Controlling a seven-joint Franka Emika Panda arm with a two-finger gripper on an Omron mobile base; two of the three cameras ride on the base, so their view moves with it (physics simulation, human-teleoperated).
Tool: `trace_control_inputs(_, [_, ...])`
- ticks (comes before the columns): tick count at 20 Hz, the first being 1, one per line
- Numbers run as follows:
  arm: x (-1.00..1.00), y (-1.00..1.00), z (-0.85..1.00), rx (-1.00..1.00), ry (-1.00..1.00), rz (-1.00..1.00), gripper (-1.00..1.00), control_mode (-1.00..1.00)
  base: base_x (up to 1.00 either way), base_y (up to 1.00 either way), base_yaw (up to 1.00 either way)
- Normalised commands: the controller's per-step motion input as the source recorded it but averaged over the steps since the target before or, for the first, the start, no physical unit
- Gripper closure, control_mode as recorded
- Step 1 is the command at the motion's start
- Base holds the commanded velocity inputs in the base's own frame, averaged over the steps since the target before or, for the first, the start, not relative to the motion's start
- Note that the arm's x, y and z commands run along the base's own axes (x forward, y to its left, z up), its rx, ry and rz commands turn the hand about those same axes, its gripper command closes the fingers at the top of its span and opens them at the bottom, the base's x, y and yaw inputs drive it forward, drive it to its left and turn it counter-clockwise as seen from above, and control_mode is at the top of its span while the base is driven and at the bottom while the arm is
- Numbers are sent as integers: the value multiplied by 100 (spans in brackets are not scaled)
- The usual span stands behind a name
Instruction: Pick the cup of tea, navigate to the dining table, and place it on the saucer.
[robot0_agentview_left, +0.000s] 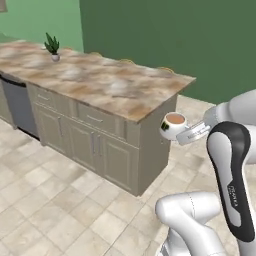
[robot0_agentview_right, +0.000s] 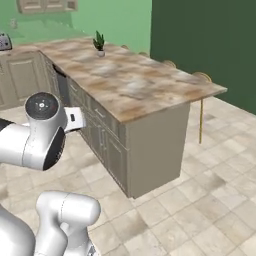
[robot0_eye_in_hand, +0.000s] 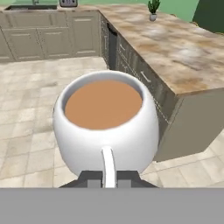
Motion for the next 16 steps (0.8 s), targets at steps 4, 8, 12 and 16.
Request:
trace_control_inputs(4, [0,0,0,0,0,0,100,100,14,-79,-72])
trace_control_inputs(8, [0,0,0,0,0,0,100,100,36,-71,-66])
trace_control_inputs(12, [0,0,0,0,0,0,100,100,93,-36,-48])
trace_control_inputs(16, [0,0,0,0,0,0,100,100,100,-6,-28])
